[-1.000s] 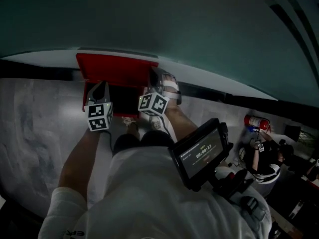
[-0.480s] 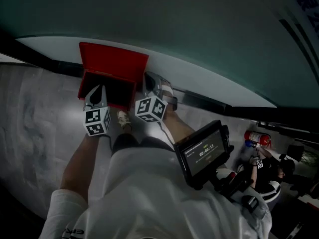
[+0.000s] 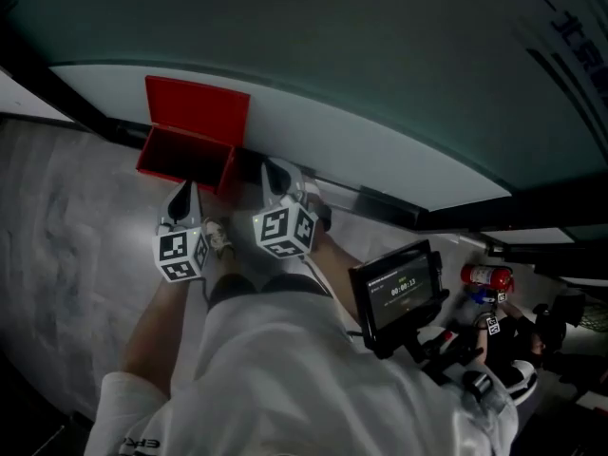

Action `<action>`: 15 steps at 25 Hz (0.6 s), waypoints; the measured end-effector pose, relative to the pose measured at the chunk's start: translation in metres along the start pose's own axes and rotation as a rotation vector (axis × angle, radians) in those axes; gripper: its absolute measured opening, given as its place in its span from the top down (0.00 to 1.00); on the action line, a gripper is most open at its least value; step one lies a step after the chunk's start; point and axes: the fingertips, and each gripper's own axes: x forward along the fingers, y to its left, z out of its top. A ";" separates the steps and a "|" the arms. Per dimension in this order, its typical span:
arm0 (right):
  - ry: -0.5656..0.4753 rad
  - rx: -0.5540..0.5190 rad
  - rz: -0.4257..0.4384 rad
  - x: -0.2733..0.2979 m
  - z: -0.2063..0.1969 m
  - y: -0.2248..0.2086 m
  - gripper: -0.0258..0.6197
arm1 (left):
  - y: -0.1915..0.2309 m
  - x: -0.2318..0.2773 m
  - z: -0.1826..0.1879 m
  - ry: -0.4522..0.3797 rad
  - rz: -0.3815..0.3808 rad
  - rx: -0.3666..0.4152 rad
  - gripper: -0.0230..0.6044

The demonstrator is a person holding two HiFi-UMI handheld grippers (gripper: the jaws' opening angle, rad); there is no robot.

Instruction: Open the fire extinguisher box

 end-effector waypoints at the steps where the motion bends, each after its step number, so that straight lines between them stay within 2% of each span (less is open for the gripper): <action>1: -0.005 0.005 0.008 -0.011 -0.002 0.001 0.94 | -0.008 -0.010 0.001 -0.004 0.005 -0.004 0.96; 6: -0.016 0.034 0.043 -0.053 -0.011 0.011 0.94 | -0.032 -0.051 0.004 -0.016 0.010 -0.002 0.96; 15: -0.053 0.089 0.075 -0.111 0.000 0.037 0.94 | -0.042 -0.116 0.006 -0.044 -0.015 -0.034 0.96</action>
